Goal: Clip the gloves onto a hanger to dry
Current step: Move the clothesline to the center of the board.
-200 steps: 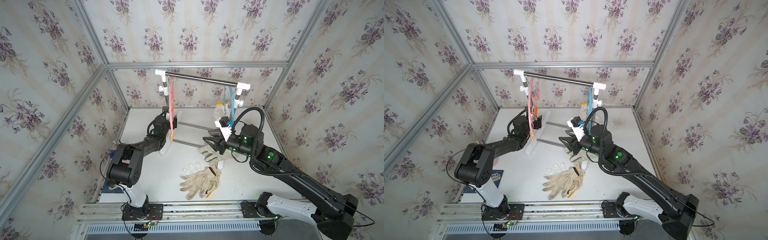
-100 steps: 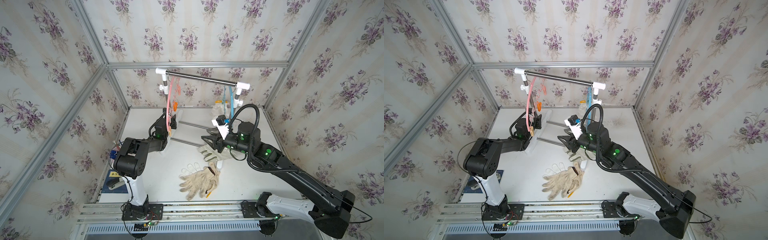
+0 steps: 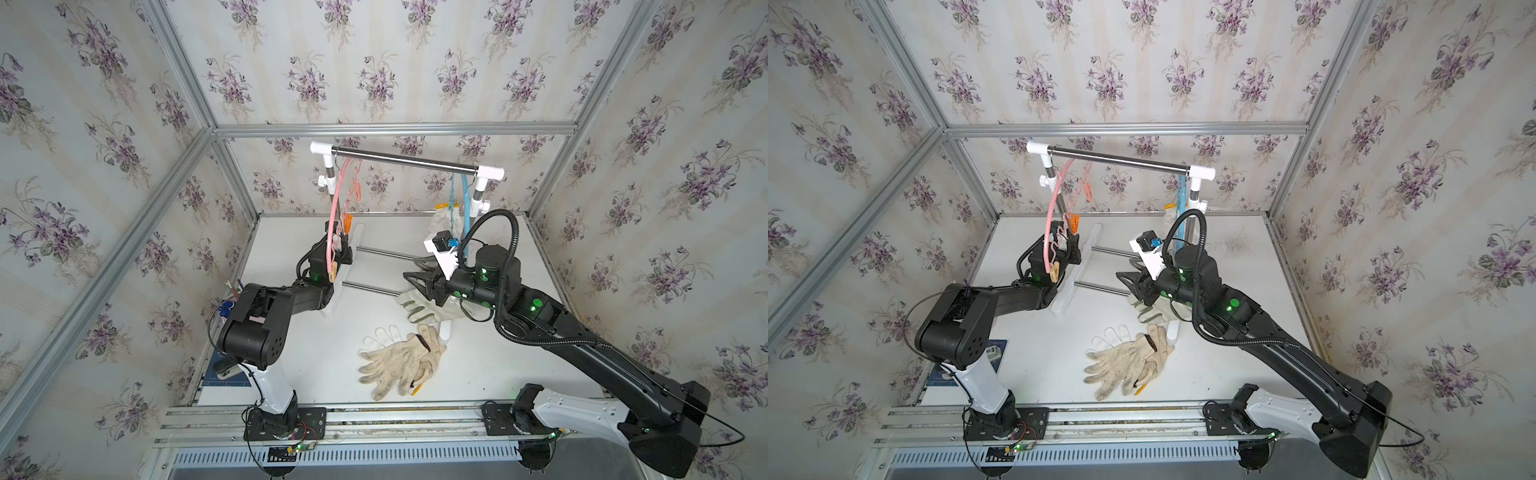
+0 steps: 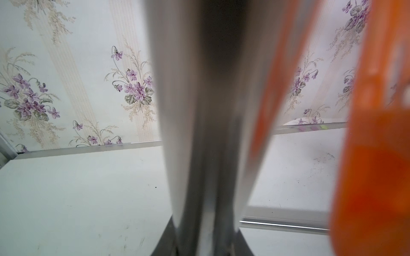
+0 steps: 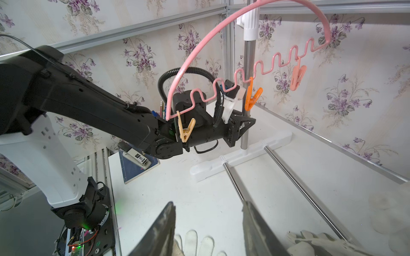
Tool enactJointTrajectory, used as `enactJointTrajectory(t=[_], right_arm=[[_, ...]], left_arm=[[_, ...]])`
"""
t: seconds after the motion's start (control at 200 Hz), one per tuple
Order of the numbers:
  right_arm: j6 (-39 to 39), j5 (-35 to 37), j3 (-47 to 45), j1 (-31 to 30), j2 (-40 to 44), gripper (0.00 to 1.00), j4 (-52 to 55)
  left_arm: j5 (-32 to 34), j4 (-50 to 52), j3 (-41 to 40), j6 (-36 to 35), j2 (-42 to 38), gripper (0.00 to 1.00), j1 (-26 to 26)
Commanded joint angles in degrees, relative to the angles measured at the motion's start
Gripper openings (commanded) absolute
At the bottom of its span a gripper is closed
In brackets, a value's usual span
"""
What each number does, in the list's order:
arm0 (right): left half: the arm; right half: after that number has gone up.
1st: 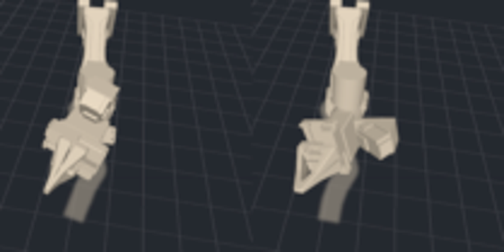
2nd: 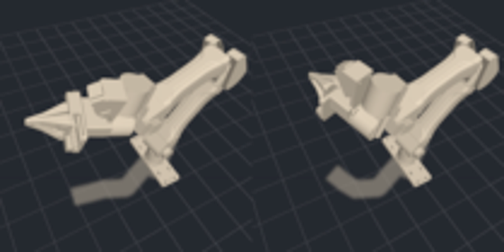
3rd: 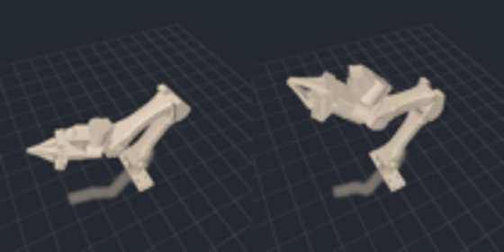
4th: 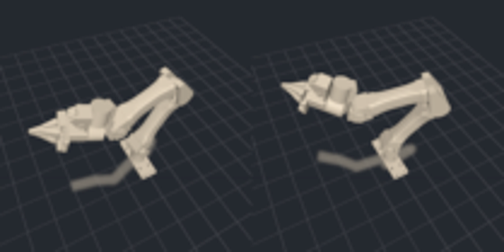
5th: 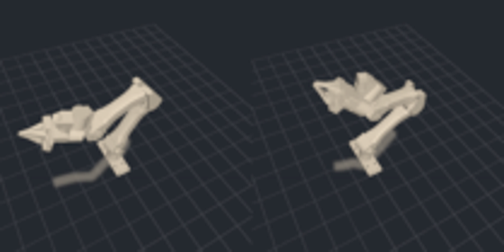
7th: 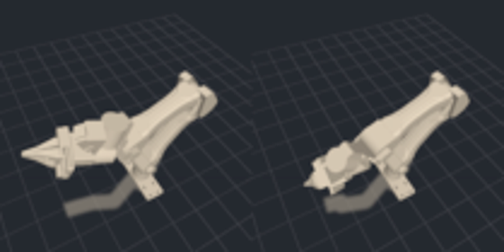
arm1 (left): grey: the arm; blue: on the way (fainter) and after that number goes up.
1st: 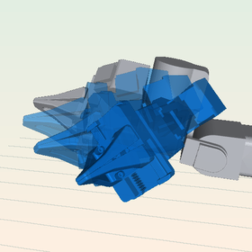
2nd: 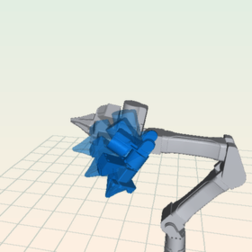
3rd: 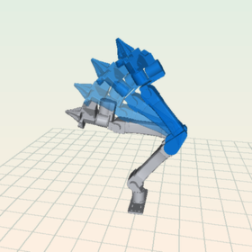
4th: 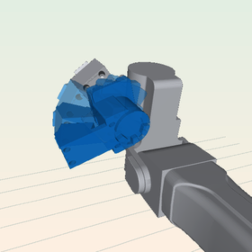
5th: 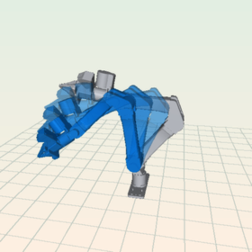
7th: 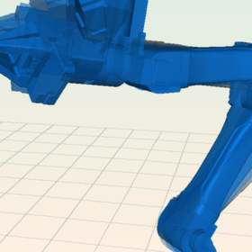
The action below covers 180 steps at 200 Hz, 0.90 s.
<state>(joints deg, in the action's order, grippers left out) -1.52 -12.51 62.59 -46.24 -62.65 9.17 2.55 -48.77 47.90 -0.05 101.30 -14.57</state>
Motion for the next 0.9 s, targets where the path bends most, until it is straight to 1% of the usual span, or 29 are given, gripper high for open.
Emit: enactJointTrajectory(t=[0.0,0.12,0.215,0.405,0.729,0.894], right_arm=[[-0.63,2.89,-0.37,-0.08,0.66,0.50,-2.07],[-1.67,6.69,-0.45,-0.08,0.97,0.50,-1.84],[-2.23,9.32,-0.40,-0.14,1.13,0.50,-1.40],[-3.22,12.22,-0.21,-0.08,1.12,0.51,-0.51],[-3.80,14.50,-0.19,-0.08,2.23,0.52,1.63],[-4.27,14.62,-0.42,-0.08,2.18,0.53,2.11]], left_arm=[[3.12,-0.06,-0.91,2.48,-2.55,0.17,-1.93],[6.66,0.92,-3.23,3.27,-5.14,0.16,-4.29],[10.79,2.94,-4.19,3.05,-6.85,0.15,-6.83],[16.23,3.16,-6.53,4.79,-8.22,0.14,-11.17],[21.41,2.03,-8.61,6.72,-6.60,0.14,-16.98],[23.45,1.84,-9.56,6.34,-6.95,0.16,-18.25]])
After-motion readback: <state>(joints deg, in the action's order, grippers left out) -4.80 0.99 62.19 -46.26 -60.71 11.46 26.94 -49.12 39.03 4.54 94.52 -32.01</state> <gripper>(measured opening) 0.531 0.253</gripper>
